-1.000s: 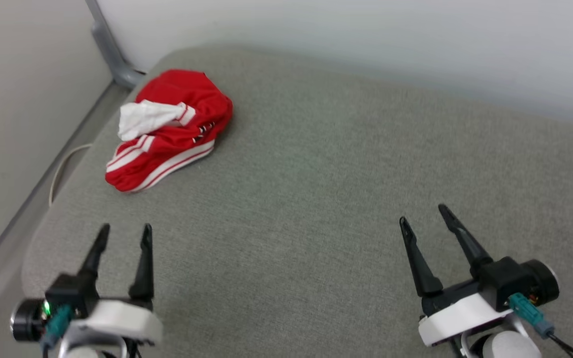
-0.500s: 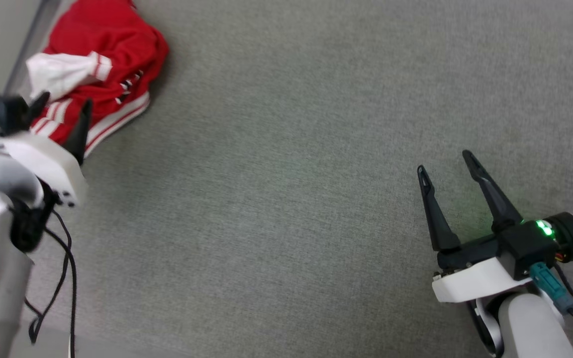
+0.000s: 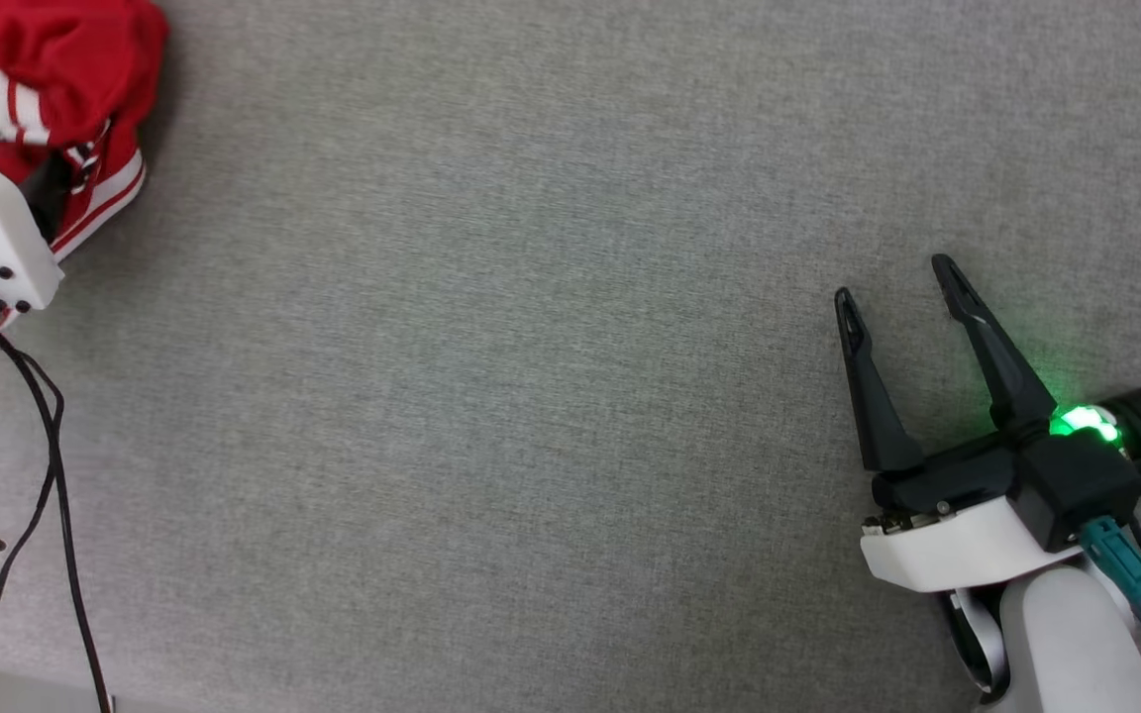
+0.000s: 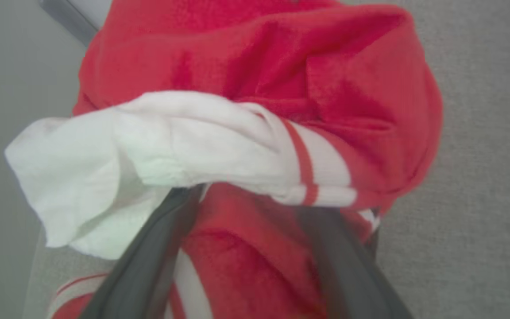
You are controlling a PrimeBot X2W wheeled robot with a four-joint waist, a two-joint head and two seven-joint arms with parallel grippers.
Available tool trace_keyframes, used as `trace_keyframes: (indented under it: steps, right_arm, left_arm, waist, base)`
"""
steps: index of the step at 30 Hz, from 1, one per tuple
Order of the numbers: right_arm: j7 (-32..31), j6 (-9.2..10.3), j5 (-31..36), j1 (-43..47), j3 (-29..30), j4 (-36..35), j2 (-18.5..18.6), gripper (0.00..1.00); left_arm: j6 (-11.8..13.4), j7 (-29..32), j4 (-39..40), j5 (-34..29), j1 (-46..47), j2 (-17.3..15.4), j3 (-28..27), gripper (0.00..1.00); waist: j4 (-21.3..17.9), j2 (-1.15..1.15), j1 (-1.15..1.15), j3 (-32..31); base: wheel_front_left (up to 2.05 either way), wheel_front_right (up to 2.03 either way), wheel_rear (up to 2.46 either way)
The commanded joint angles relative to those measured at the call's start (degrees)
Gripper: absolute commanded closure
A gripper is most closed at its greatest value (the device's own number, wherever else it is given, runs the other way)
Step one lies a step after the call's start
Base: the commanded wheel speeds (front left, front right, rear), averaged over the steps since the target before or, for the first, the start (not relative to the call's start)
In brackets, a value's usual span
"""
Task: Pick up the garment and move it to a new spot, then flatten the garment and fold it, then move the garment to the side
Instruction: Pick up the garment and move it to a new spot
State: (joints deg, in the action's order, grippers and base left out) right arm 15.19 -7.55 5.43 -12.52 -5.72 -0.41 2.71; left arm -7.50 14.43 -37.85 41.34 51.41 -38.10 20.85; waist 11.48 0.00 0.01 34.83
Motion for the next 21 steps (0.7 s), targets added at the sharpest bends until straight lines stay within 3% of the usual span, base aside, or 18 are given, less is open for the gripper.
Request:
trace_keyframes:
  steps: [1, 2, 3, 4, 5, 12, 21]
  right_arm:
    - [-0.1, 0.12, 0.0, -0.1, 0.6, 1.0, 0.3, 0.0]
    - [-0.1, 0.12, -0.1, -0.2, 0.6, 1.1, 0.3, 0.0]
    - [-0.2, 0.12, -0.2, -0.2, 0.6, 1.1, 0.4, 0.0]
    - [-0.2, 0.12, -0.2, -0.2, 0.6, 1.2, 0.4, 0.0]
    - [-0.2, 0.12, -0.2, -0.1, 0.7, 1.2, 0.4, 0.0]
    - [-0.1, 0.11, -0.6, 0.4, 0.0, 2.3, 0.3, 0.0]
    - [0.0, 0.1, -3.3, 1.9, -1.3, 4.6, 0.2, 0.0]
  left_arm:
    - [0.1, 0.4, -1.1, 0.6, 0.9, -0.4, 0.8, 0.0]
    - [0.1, 0.7, -1.9, 1.2, 1.1, -0.4, 1.7, 0.0]
    - [0.1, 0.8, -2.4, 1.8, 1.3, -0.4, 2.6, 0.47]
    - [0.1, 0.5, -2.7, 2.4, 1.5, -0.6, 3.2, 0.85]
    - [0.1, -0.6, -3.0, 3.0, 1.7, -0.7, 3.7, 1.0]
    - [0.1, -9.8, -5.6, 4.6, 2.0, -2.1, 6.2, 1.0]
    - [0.1, -24.2, -7.1, 1.9, 0.6, -5.3, 8.1, 1.0]
  waist:
    - [-0.5, 0.0, -0.01, 0.7]
    - [-0.6, 0.0, -0.01, 0.8]
    - [-0.6, 0.0, -0.01, 0.8]
    - [-0.7, 0.0, -0.01, 0.9]
    - [-0.6, 0.0, -0.01, 0.8]
    - [-0.2, 0.0, -0.01, -2.3]
    - [-0.8, 0.0, -0.01, -12.0]
  base:
    - [0.0, 0.0, 0.0]
    - [0.0, 0.0, 0.0]
    - [0.0, 0.0, 0.0]
    - [0.0, 0.0, 0.0]
    - [0.0, 0.0, 0.0]
    - [0.0, 0.0, 0.0]
    - [0.0, 0.0, 0.0]
